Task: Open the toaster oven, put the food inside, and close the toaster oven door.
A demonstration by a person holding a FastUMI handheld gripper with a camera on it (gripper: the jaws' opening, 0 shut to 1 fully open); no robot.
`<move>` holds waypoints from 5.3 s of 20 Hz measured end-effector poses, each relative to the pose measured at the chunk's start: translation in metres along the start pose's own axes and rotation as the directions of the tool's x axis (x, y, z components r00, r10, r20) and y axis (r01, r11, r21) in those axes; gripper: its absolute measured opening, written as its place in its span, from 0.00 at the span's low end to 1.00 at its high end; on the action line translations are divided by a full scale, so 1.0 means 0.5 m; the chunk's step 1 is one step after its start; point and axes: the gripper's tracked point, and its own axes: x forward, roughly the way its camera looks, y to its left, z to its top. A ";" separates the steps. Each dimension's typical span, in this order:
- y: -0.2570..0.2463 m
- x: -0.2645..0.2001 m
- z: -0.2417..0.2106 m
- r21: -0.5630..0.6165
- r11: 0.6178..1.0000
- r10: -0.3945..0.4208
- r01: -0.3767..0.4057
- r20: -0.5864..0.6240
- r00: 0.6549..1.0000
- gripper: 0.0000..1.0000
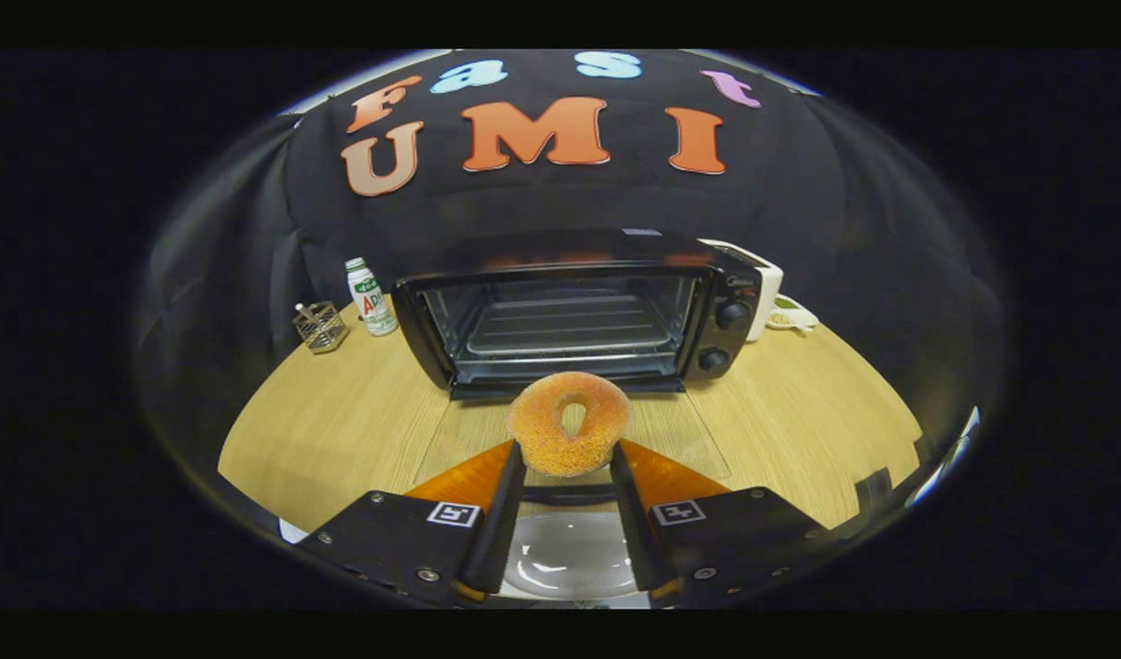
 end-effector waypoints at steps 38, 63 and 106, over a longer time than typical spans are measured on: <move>0.005 0.063 0.074 0.329 0.939 0.049 -0.099 0.156 0.986 0.98; -0.027 0.034 -0.232 -0.091 0.995 -0.059 0.050 -0.100 0.993 0.99; 0.002 0.069 0.219 0.084 0.996 -0.024 0.011 0.155 0.988 1.00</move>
